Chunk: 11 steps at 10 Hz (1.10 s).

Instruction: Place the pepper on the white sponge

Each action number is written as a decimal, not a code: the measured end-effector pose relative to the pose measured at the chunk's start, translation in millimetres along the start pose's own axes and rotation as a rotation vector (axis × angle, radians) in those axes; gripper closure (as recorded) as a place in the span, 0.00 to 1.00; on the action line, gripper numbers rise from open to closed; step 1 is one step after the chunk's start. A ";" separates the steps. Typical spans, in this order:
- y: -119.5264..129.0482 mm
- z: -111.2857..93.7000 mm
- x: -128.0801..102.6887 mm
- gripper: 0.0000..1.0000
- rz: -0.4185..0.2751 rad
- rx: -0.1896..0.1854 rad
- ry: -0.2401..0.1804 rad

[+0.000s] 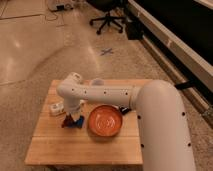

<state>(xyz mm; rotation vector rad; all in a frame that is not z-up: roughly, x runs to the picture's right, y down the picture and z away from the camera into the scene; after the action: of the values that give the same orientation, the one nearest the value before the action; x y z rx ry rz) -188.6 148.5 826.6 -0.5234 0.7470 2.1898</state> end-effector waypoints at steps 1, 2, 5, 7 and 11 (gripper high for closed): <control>0.8 2.4 -3.1 0.73 0.001 0.005 -0.013; 2.4 5.1 -5.7 0.64 0.003 0.008 -0.025; 0.8 11.9 -8.7 0.34 -0.005 0.027 -0.062; -1.9 14.2 -6.3 0.20 -0.016 0.040 -0.080; -3.6 11.1 -1.3 0.20 -0.024 0.037 -0.087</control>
<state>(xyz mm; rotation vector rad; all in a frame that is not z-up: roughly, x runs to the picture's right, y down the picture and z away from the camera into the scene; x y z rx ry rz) -186.4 157.1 834.4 -0.4140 0.7299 2.1572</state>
